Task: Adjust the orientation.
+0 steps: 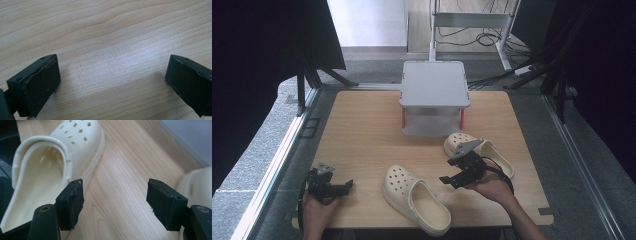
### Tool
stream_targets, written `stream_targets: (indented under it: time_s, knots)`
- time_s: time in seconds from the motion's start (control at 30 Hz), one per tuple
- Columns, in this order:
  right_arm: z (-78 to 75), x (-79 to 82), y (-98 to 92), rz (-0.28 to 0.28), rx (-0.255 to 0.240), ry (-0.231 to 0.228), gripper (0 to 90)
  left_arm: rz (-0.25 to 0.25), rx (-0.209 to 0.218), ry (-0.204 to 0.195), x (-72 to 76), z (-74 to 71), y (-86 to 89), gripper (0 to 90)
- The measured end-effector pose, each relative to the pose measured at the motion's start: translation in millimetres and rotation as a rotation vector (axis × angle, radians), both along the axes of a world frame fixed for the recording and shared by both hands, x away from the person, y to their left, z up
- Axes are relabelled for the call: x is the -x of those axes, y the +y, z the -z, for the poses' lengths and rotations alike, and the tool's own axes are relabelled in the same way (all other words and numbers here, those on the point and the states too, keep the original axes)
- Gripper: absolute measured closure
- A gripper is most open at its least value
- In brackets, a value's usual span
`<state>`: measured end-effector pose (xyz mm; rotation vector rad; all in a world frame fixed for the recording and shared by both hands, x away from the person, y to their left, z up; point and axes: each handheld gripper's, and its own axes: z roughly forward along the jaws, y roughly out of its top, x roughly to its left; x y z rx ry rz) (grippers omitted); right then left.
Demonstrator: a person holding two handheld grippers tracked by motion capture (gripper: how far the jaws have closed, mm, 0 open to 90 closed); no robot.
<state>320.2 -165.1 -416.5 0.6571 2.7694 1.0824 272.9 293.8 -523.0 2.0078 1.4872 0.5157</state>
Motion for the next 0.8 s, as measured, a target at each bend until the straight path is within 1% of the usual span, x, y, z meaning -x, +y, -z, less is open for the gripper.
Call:
stream_targets:
  time_s: [0.17, 0.8]
  knots:
    - [-0.2, -1.3, -14.9, 0.042, -0.015, -0.006, 30.2, 0.0, 0.0, 0.0, 0.0, 0.0, 0.0, 0.0]
    - [-2.4, 0.7, -74.7, 0.196, -0.011, -0.014, 34.3, 0.0, 0.0, 0.001, 0.0, -0.1, 0.0, 0.0]
